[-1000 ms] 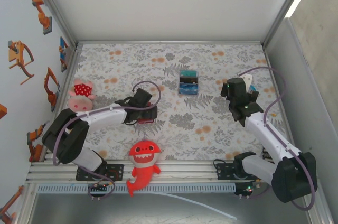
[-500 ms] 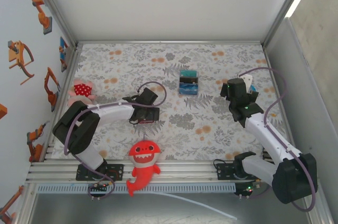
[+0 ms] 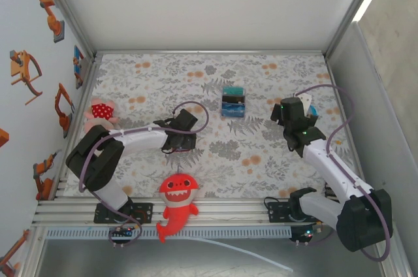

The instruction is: Take the credit cards out of the card holder

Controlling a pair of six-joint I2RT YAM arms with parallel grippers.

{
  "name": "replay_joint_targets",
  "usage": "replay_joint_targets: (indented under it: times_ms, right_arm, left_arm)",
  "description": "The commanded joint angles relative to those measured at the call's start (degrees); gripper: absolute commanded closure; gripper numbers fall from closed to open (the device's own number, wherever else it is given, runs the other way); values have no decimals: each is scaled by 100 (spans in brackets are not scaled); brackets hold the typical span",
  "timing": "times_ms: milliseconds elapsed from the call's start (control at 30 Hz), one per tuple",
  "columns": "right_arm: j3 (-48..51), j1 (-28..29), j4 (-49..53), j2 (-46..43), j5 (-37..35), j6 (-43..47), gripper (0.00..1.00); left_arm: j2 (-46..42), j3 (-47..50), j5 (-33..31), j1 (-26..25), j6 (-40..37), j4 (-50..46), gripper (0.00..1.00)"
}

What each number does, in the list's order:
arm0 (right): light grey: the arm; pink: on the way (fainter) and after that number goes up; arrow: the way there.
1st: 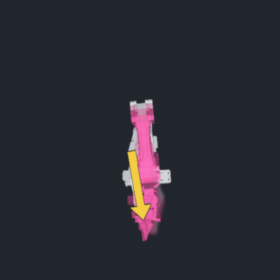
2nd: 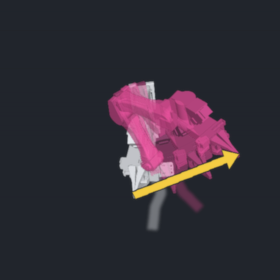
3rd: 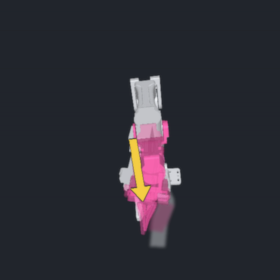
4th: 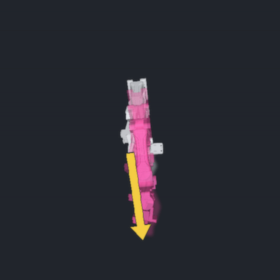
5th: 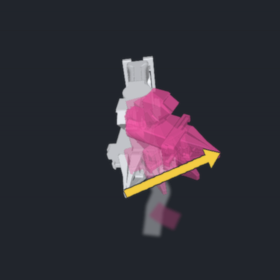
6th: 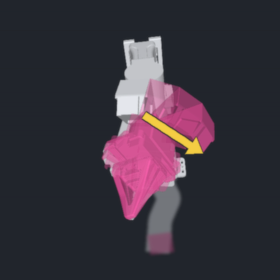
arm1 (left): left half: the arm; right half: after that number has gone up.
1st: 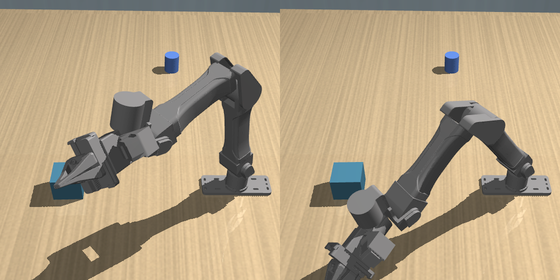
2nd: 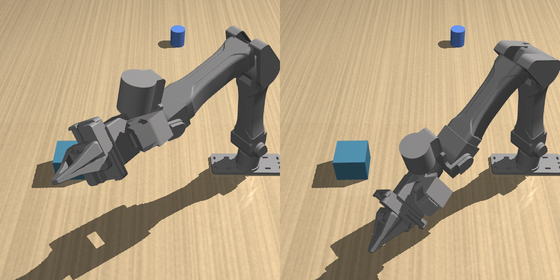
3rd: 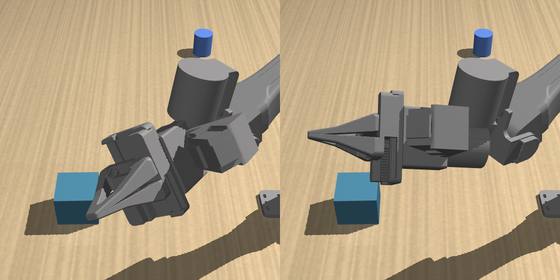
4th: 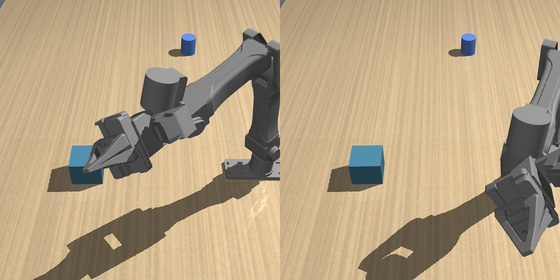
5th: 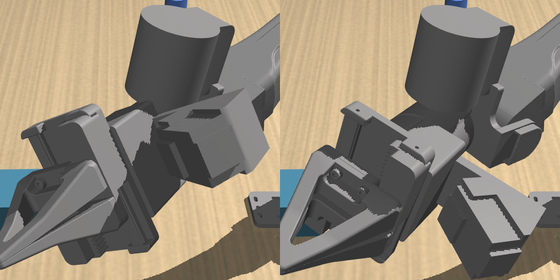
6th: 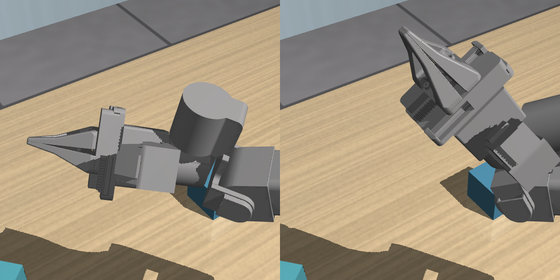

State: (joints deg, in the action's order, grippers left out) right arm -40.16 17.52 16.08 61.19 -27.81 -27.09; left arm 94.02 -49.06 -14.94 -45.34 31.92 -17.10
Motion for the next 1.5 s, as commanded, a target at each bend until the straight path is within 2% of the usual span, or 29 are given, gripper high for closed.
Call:
replay_joint_targets:
  times_ms: [0,233,367,700,833,1000,1267,1467]
  right_arm:
    - [-182,64,345,50,625,-561,1]
    - [247,175,-563,127,2595,-1550,1]
    - [369,415,-1309,371,3309,-1915,5]
    - [279,717,-3387,1515,5283,-2464,10]
    - [71,911,-3557,1953,5542,-2500,15]
    - [-220,1234,-3679,2312,5703,-2468,15]
    - [-469,1532,-4451,2780,6111,-2695,16]
    - [-560,1623,-4569,3057,6111,-2755,21]
  left_arm:
    - [-180,138,164,-2,-96,315,30]
    - [-615,392,356,-5,-317,1092,37]
    - [-761,482,535,-10,-535,1542,42]
    - [-1145,732,1274,-149,-1327,2364,42]
    - [-1335,761,1547,-194,-1653,2489,42]
    - [-1545,811,1787,-281,-1948,2659,42]
    - [-1544,801,1805,-324,-1906,2707,42]
    - [-1580,793,1805,-371,-1887,2770,42]
